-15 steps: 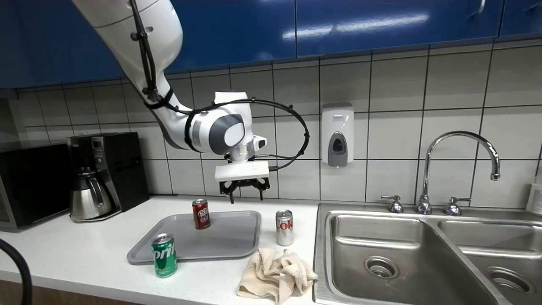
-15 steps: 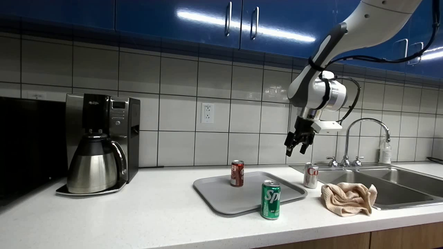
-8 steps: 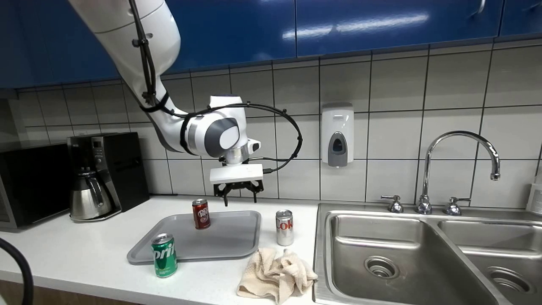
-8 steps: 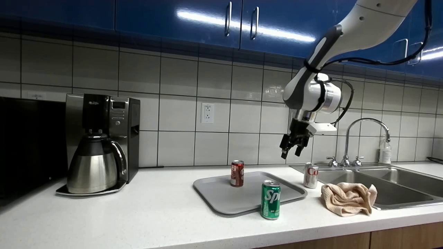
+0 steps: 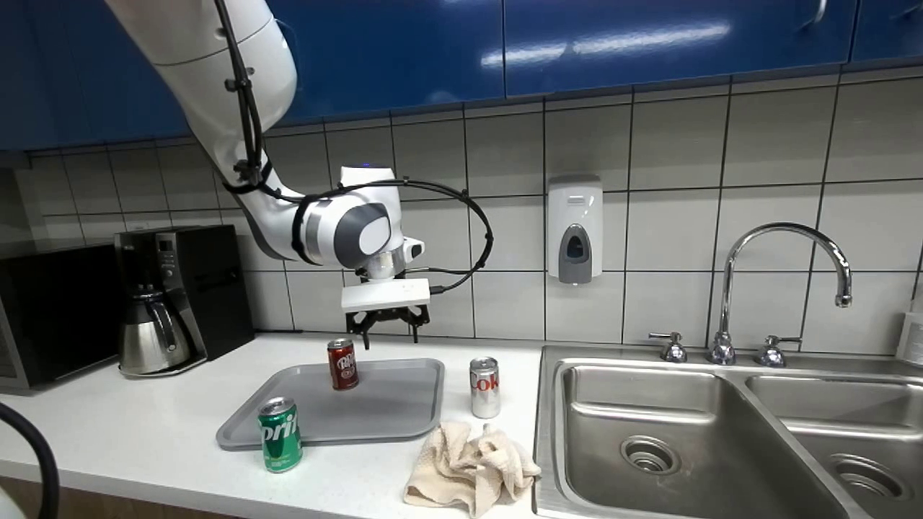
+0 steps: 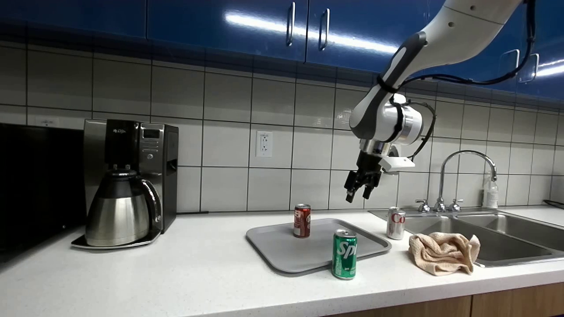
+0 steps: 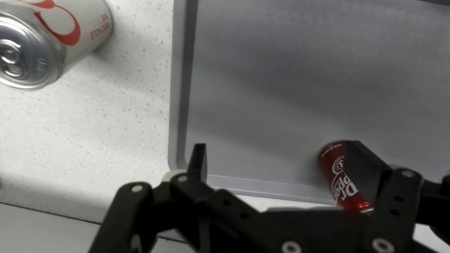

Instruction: Remove the cans from the tray.

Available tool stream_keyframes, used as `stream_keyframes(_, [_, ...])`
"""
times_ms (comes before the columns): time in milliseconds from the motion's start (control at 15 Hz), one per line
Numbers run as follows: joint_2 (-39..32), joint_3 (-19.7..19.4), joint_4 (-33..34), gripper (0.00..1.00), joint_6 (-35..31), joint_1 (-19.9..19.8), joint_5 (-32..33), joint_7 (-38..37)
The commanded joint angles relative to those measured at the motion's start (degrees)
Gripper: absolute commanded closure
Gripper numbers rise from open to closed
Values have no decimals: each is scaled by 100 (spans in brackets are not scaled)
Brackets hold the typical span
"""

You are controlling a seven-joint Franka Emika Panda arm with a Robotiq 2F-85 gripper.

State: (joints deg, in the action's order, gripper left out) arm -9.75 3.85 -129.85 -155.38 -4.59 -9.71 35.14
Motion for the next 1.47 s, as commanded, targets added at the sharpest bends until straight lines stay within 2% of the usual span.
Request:
stream_keyframes(0, [-106,107,184,0,66,30,45,64])
stream_keyframes(600, [-394,322,438,0,150,154,215,67])
stream_keyframes(1400, [-892,479,860,0,268,333,745,-75])
